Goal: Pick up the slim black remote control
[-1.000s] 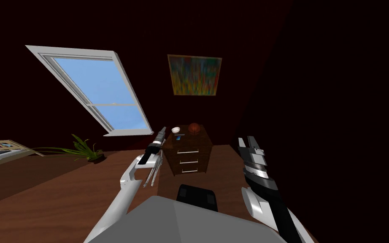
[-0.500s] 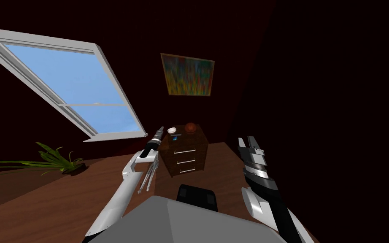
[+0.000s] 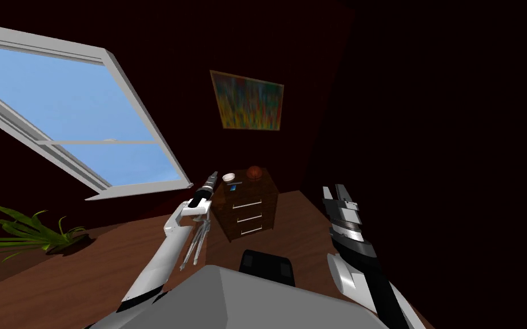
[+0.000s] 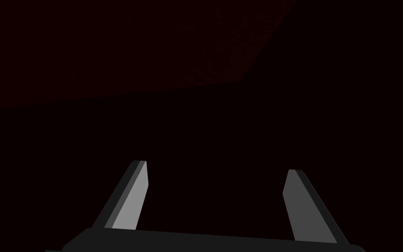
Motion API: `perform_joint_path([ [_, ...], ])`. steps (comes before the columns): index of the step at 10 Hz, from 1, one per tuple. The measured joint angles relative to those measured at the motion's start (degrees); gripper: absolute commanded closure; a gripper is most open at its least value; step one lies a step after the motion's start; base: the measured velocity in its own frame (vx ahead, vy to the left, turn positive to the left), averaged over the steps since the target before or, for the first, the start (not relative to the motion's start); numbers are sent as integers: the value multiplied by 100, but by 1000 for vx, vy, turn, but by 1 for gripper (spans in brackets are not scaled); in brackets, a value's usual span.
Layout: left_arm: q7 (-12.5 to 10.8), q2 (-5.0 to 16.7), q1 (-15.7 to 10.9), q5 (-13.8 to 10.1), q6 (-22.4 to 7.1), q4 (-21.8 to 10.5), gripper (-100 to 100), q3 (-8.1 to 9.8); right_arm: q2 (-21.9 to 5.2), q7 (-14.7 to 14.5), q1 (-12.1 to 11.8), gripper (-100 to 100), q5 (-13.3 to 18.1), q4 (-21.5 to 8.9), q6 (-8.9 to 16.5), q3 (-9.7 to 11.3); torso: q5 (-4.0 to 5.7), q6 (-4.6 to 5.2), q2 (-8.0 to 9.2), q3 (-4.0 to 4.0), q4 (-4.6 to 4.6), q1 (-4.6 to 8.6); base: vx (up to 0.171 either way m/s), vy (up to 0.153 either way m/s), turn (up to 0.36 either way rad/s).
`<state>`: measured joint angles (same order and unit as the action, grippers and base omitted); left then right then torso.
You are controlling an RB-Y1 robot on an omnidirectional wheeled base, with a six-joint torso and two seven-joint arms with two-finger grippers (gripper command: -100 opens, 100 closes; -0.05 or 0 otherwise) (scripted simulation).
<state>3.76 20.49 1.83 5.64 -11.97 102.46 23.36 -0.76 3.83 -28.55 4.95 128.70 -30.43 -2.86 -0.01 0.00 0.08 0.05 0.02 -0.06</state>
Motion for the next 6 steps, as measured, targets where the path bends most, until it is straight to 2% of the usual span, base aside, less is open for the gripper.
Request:
perform_joint_path([
  [1,-5,29,-101,31,-157,-104,-100,69,0,0,-1,0,0,0,0,-1,-1,-4,1,1,0,-2,-17,0,-8],
  [2,7,10,-144,61,-269,-133,-100,84,0,0,-2,0,0,0,0,-1,-2,-7,-1,0,0,-5,-30,-10,-272],
  [3,4,96,-296,98,-384,-329,-100,215,0,0,0,0,0,0,0,0,-1,1,1,0,0,-3,-32,-6,-203],
  [4,6,133,-428,135,-549,-465,-100,285,0,0,-1,0,0,0,0,-1,-1,-4,1,1,0,-3,-14,0,13],
  [5,9,117,-432,152,-658,-477,-100,306,0,0,-2,0,0,0,0,-1,-2,-9,-1,0,0,-6,-23,-7,-265],
  [6,3,196,-544,177,-829,-566,-100,435,0,0,0,0,0,0,0,0,0,0,-1,0,0,-4,-24,1,-177],
])
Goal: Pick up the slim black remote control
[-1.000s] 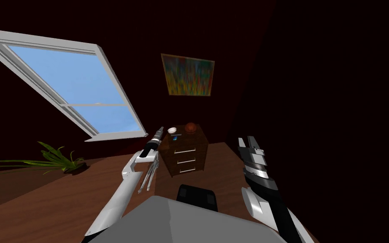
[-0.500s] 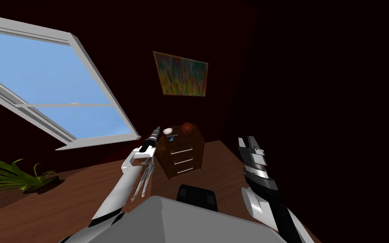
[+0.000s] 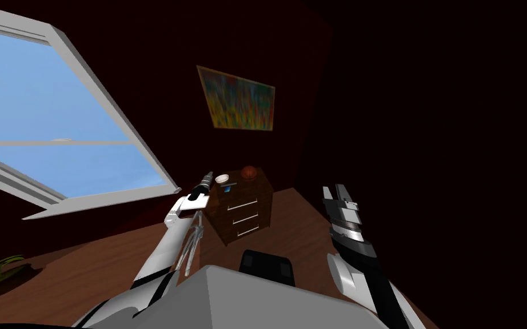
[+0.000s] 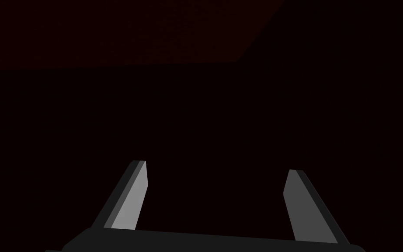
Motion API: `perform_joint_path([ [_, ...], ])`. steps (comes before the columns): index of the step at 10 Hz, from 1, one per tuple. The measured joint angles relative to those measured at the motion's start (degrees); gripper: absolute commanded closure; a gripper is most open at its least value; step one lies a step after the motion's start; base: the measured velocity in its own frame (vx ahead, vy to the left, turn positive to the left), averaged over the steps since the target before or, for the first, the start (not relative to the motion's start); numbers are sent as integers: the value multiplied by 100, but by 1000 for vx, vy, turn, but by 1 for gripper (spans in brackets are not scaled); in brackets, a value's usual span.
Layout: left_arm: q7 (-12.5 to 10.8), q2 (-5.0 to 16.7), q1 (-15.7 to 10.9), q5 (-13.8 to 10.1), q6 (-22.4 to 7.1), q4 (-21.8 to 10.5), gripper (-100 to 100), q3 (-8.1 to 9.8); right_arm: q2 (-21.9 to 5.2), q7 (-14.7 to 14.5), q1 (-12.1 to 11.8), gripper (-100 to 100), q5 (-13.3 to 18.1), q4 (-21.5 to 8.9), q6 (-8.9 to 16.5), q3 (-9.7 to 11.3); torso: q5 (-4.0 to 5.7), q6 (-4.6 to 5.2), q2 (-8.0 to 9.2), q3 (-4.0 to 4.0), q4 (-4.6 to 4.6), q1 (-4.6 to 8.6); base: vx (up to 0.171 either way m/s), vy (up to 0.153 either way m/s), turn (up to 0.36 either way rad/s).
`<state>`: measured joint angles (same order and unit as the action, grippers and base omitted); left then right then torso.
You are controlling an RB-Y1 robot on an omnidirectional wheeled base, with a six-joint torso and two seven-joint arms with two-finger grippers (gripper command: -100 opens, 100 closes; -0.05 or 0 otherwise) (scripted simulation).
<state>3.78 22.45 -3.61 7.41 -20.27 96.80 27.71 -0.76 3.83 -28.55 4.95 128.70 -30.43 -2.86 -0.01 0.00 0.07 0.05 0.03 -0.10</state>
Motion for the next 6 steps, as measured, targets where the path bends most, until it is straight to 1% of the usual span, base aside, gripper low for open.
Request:
perform_joint_path([
  [1,-5,43,-93,25,-163,-150,-100,79,0,0,-1,0,0,0,0,-1,-2,-6,0,0,0,-2,-28,-3,-288],
  [2,-13,196,-288,47,-329,-373,-100,225,0,0,0,0,0,0,0,0,0,-1,0,0,0,-3,-25,6,-133],
  [3,-12,184,-382,102,-509,-492,-100,305,0,0,-2,0,0,0,0,-1,-3,-8,1,0,-1,-4,-11,1,18],
  [4,-10,202,-418,102,-639,-572,-100,329,0,0,-2,0,0,0,0,-1,-2,-10,-2,-1,-1,-5,-13,-2,-264],
  [5,-16,299,-576,143,-748,-796,-100,467,0,0,0,0,0,0,0,0,-1,-1,-4,-2,-1,-3,-15,8,-185],
  [6,-17,365,-686,150,-895,-968,-100,540,0,0,-2,0,0,0,0,-1,-2,-7,-4,-2,-1,-6,-6,7,10],
])
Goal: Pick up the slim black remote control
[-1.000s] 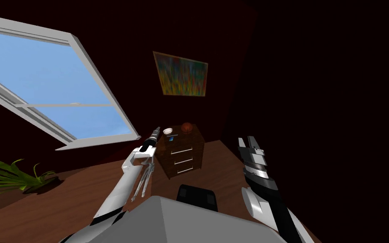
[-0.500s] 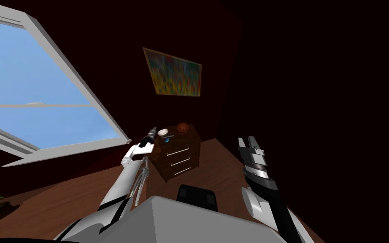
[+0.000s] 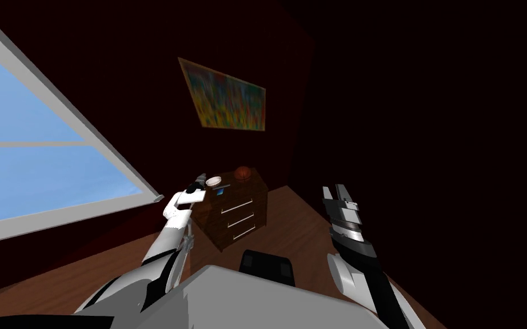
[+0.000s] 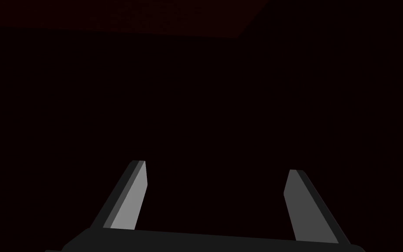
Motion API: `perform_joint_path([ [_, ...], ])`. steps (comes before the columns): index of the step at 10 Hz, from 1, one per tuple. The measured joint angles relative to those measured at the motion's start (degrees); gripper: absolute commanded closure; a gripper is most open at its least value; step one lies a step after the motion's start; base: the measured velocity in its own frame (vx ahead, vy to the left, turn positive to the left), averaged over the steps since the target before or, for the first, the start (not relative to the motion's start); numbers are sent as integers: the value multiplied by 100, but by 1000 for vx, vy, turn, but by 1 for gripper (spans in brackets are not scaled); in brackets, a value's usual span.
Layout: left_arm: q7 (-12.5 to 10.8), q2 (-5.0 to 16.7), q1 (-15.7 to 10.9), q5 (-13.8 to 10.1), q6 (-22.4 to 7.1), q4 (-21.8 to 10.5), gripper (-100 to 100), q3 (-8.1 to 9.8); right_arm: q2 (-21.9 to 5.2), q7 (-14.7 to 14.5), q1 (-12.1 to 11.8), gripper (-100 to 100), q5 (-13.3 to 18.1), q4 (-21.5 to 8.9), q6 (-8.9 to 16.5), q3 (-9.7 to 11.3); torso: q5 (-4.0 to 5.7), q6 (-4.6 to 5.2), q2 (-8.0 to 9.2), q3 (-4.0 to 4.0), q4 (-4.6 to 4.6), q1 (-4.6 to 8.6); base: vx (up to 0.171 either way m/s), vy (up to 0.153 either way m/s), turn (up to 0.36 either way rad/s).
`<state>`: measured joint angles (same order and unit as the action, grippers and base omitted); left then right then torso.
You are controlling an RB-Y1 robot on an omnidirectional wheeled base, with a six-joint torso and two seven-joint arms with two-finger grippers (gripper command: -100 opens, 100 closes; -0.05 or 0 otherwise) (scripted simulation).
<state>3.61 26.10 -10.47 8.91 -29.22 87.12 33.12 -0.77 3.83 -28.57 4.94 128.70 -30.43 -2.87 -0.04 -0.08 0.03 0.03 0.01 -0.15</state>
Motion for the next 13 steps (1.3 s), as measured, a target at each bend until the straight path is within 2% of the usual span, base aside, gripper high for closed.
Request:
perform_joint_path([
  [1,1,-12,-40,28,-113,-54,-100,23,0,0,-1,0,0,0,0,0,-1,-3,-1,-1,0,0,-11,5,-269],
  [2,5,38,-151,68,-310,-109,-100,151,0,0,1,0,0,0,0,1,1,6,-1,0,0,1,-10,14,-168],
  [3,7,100,-272,90,-499,-268,-100,224,0,0,0,0,0,0,0,0,0,-1,-2,-1,0,-2,-4,8,19],
  [4,-1,107,-367,147,-563,-428,-100,245,0,0,-1,0,0,0,0,0,-1,-3,-3,-2,-1,-2,-7,5,-250],
  [5,-4,184,-525,198,-704,-605,-100,376,0,0,1,0,0,0,0,0,1,5,-3,-2,0,0,-10,18,-194],
  [6,4,223,-564,188,-899,-675,-100,454,0,0,0,0,0,0,0,0,-1,-2,-1,-1,-1,-3,-10,27,-276],
  [7,22,296,-637,186,-1114,-710,-100,607,0,0,0,0,0,0,0,0,0,3,-1,0,0,-6,-8,30,-114],
  [8,16,366,-796,240,-1267,-911,-100,685,0,0,-1,0,0,0,0,-1,-2,-3,-2,-1,0,-8,-4,12,32],
  [9,13,373,-821,250,-1351,-1041,-100,714,0,0,-1,0,0,0,0,-1,-3,-6,-2,-1,-1,-5,-7,11,-278],
  [11,13,449,-1035,344,-1708,-1227,-100,909,0,0,-1,0,0,0,0,-1,-1,-4,-3,-1,-1,-5,-6,19,-55],
  [13,0,478,-1118,384,-1790,-1469,-100,933,0,0,-1,0,0,0,0,-1,-1,-5,-4,-2,-1,0,-3,8,-106],
])
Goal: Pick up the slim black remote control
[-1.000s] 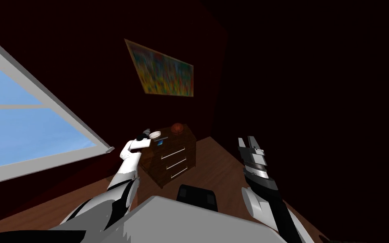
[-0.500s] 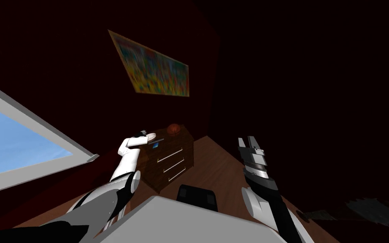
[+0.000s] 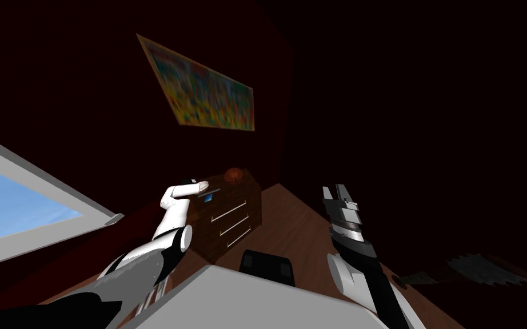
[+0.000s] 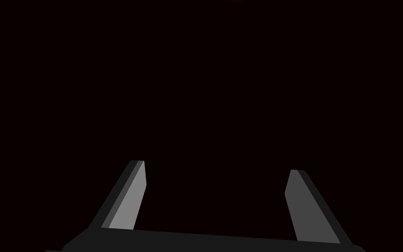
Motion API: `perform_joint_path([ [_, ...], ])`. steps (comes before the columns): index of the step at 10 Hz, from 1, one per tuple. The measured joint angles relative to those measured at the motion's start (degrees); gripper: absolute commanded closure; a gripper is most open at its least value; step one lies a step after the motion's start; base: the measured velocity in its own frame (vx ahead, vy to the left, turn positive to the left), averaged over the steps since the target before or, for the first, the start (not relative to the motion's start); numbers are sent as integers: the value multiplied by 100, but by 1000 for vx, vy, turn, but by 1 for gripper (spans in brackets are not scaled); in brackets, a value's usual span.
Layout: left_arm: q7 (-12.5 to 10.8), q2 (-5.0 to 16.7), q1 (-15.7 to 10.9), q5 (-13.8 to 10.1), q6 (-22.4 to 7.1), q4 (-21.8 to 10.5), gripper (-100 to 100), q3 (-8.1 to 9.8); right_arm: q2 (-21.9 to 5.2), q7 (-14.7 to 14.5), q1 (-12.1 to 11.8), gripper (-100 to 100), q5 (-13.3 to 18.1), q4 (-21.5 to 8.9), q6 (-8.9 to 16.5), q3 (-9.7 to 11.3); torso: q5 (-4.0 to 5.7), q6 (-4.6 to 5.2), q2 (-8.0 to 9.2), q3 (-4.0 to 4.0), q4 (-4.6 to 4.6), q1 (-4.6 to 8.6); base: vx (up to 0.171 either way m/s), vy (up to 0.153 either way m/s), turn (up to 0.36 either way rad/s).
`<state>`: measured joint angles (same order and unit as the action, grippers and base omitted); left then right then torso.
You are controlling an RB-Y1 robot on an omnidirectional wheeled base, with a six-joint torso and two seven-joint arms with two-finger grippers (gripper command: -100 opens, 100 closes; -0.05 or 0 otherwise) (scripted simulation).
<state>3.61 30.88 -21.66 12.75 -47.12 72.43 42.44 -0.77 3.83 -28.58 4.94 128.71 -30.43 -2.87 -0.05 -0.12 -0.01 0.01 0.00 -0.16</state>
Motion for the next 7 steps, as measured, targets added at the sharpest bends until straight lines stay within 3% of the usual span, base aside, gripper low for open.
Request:
perform_joint_path([
  [2,-6,154,-243,63,-196,-435,-100,194,0,0,0,0,0,0,0,0,-2,1,0,0,0,-8,-3,26,-81],
  [5,22,228,-449,134,-639,-663,-100,401,0,0,0,0,0,0,0,0,-2,0,0,0,0,-9,-3,37,-192],
  [7,4,309,-697,256,-994,-935,-100,581,0,0,0,0,0,0,0,0,-4,-1,-1,-1,-1,-12,-6,29,-51],
])
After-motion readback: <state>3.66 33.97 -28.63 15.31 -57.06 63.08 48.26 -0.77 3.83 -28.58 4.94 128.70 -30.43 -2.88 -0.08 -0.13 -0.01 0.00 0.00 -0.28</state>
